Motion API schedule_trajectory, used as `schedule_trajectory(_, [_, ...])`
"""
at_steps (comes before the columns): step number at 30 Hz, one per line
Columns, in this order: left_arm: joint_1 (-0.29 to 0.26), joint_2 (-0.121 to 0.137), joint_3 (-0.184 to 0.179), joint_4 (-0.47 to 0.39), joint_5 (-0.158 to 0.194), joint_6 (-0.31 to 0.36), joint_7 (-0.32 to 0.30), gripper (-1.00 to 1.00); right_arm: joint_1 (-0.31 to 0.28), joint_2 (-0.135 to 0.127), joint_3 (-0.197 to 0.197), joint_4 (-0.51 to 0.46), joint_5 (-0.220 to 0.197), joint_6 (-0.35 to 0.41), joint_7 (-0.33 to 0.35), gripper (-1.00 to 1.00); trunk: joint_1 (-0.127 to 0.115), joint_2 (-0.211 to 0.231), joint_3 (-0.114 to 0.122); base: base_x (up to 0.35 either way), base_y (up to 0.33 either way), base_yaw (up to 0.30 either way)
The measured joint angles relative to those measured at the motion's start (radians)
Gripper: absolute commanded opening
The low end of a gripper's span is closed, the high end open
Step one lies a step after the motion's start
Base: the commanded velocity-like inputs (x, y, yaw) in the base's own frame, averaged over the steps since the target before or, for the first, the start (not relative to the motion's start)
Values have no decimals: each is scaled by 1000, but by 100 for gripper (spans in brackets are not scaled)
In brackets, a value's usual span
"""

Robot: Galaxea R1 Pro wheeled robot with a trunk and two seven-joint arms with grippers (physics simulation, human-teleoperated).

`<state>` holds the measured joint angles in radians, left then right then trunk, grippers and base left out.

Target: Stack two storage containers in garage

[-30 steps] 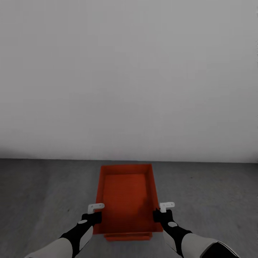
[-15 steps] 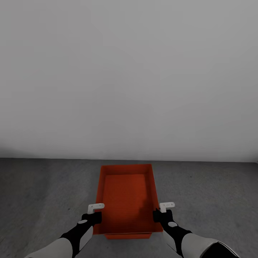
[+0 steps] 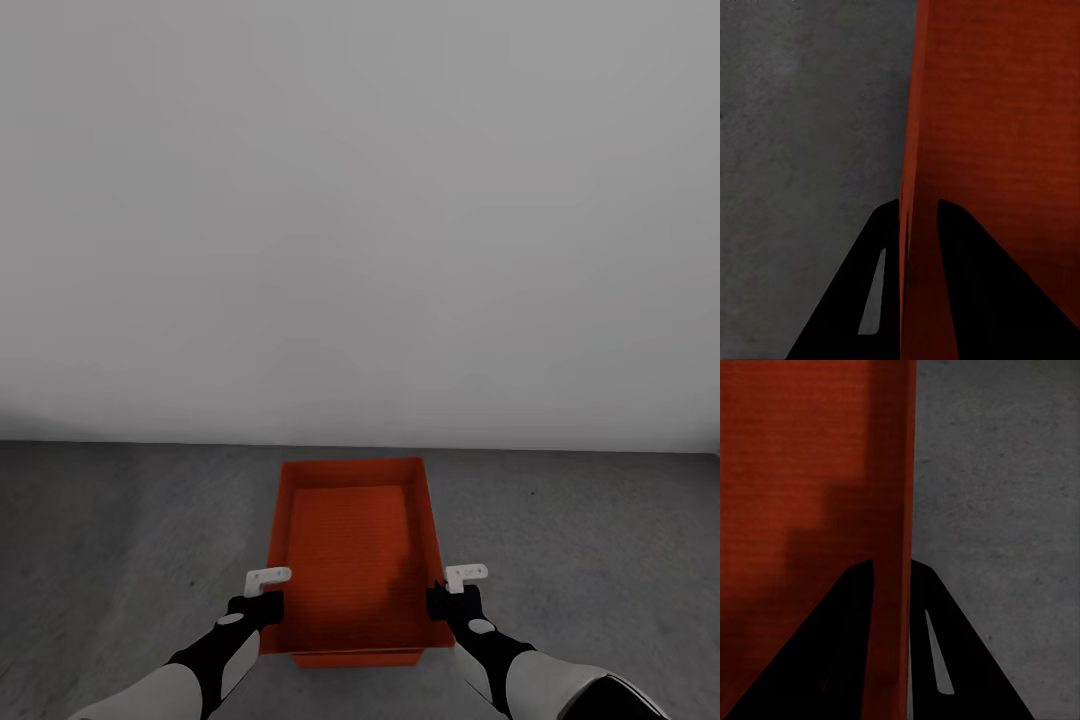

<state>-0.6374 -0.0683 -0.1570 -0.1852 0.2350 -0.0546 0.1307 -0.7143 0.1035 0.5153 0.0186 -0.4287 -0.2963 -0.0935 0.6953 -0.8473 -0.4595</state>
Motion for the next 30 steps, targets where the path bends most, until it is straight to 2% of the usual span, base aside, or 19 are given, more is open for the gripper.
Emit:
schedule_trajectory(12, [0, 0, 0, 0, 0, 0, 0, -100, 0, 0, -3, 0, 4, 1, -1, -100, 0, 0, 0, 0, 0, -105])
schedule_trajectory(21, [0, 0, 0, 0, 0, 2, 0, -100, 0, 0, -3, 0, 5, 2, -1, -100, 0, 0, -1, 0, 0, -2])
schedule_trajectory(30, [0, 0, 0, 0, 0, 3, 0, -100, 0, 0, -4, 0, 5, 4, -1, -100, 0, 0, -12, 0, 0, 79])
